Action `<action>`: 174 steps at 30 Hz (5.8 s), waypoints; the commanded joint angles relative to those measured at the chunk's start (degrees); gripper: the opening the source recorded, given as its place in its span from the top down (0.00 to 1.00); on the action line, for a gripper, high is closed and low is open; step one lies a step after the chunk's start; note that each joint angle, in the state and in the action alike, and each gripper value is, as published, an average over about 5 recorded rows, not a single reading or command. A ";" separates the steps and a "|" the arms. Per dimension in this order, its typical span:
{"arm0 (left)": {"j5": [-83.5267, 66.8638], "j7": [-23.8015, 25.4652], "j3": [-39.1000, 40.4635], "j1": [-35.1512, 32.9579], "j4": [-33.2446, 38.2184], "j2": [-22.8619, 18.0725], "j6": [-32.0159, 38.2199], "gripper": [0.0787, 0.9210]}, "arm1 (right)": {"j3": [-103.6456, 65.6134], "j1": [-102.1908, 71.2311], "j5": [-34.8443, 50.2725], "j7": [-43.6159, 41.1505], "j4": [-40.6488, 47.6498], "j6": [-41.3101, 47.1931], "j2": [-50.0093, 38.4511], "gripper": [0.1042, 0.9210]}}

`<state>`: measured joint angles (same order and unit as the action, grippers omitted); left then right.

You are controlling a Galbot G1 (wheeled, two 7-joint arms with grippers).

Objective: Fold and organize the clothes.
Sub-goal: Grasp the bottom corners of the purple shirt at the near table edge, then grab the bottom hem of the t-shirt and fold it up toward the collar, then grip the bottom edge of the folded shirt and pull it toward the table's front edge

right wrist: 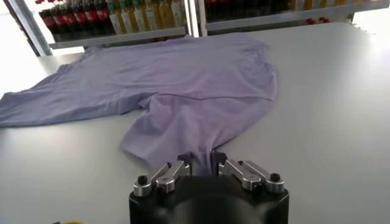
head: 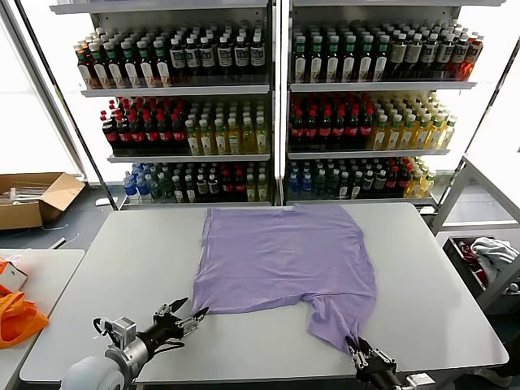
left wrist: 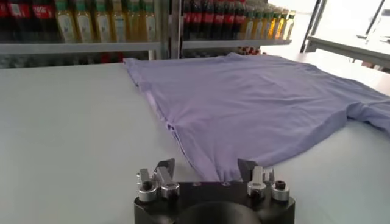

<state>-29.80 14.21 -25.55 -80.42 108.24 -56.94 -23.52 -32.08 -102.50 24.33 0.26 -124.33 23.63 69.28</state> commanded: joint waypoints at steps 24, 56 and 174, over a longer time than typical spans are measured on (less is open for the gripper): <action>-4.83 -4.36 -2.69 -7.18 7.49 -8.37 2.43 0.97 | -2.59 -6.38 0.87 -10.31 -2.56 -12.75 -1.52 1.00; 2.32 -2.39 -16.05 -29.40 25.23 -7.81 -1.86 0.97 | -9.93 -23.64 4.91 -15.29 -11.86 -19.02 0.11 1.00; -3.12 -4.36 -0.98 6.09 -3.14 0.87 -3.34 0.12 | 4.76 19.47 -6.67 13.35 9.63 6.33 5.83 0.23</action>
<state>-36.83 9.50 -26.95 -76.50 108.73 -55.83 -28.24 -27.74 -84.26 14.00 12.60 -115.73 28.63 74.72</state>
